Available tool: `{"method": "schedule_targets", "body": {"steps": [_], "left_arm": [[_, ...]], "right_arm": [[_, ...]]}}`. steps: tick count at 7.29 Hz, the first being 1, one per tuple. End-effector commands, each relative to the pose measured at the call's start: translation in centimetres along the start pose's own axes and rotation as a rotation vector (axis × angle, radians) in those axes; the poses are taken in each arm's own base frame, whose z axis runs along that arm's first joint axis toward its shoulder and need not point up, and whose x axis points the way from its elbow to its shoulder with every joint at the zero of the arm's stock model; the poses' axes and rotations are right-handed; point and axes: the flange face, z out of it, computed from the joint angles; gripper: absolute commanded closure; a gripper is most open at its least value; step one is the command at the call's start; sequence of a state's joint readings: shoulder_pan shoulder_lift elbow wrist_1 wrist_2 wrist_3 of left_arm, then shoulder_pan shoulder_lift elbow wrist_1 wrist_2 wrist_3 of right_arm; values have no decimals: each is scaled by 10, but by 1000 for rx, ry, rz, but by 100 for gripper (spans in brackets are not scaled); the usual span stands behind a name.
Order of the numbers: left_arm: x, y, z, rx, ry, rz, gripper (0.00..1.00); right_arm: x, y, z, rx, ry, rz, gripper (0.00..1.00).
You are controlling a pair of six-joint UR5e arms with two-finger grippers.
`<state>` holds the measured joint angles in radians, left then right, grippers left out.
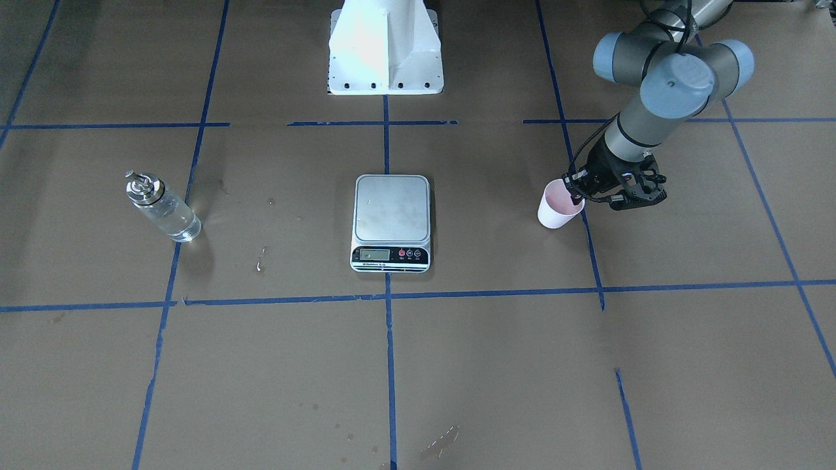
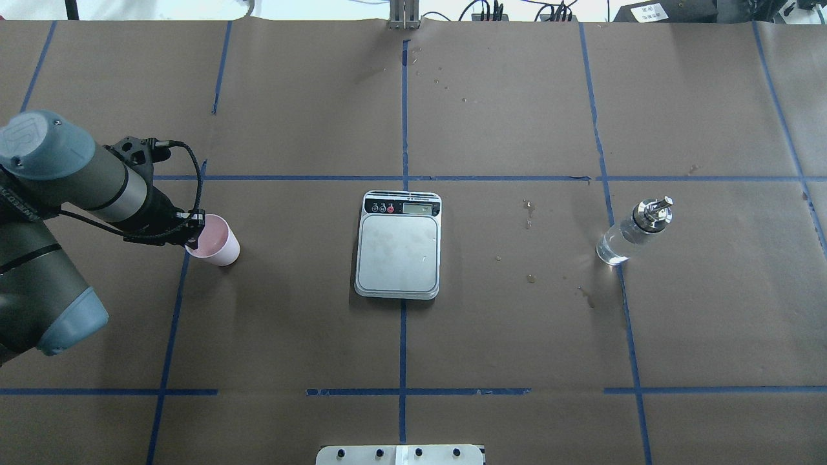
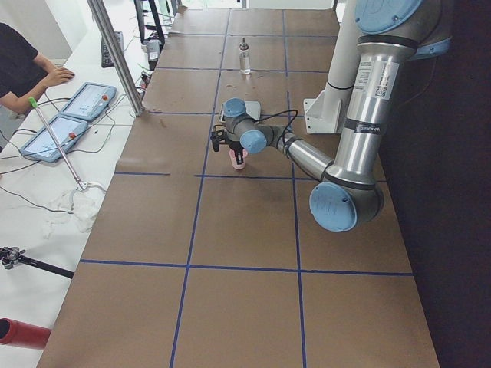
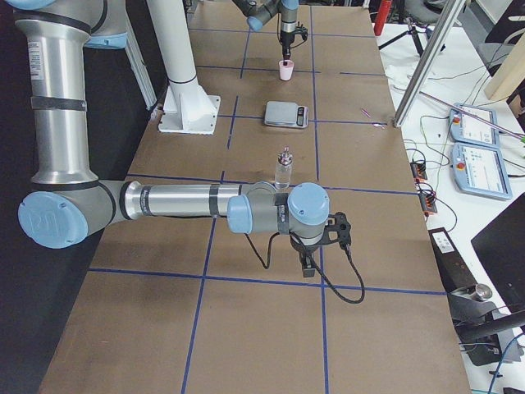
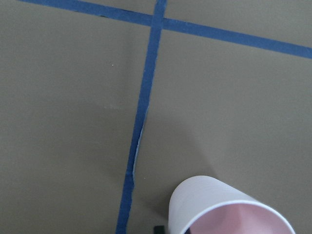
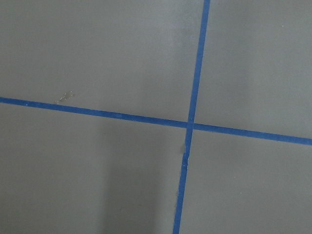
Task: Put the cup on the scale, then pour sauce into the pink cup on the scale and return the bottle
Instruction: 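Grasp the pink paper cup with the left gripper and lift it, then carry the pink cup over the scale and lower it onto the pan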
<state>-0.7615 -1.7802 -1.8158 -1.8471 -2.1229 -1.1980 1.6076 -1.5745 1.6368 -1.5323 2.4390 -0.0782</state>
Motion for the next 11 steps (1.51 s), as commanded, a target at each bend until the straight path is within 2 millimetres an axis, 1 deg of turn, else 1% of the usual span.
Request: {"method": "schedule_targets", "body": {"steps": [1,2,3,4,5,6,7,8,9,11], "left_arm": [[18,17,-42,11,32,-4,100],[36,23,-64,4,16,-16,100],[78,22,-89,-2,-5,-32,100],[131,22,-115,-8,-19,-60,100],[159,25,-129,-5,11,-152,100],[200,35,-118,-29,34,-180,100],[235,41,-100,-49,64,-209,100],[260,54,-81,-36,81,-226,100],[277,53,-64,-17,56,-227,100],[282,53,-46,-2,61,-243,100]], "right_arm": [[0,0,0,-1,0,1,0],[-1,0,-1,3,0,-5,0],[-3,-1,-3,8,4,-11,0],[-3,-1,-3,8,4,-11,0],[-3,-1,-2,6,2,-7,0],[-4,-1,-3,9,1,-11,0],[-3,-1,-3,8,2,-10,0],[-3,-1,-3,9,1,-11,0],[-4,0,-3,11,2,-13,0],[-5,-1,-4,14,1,-17,0]]}}
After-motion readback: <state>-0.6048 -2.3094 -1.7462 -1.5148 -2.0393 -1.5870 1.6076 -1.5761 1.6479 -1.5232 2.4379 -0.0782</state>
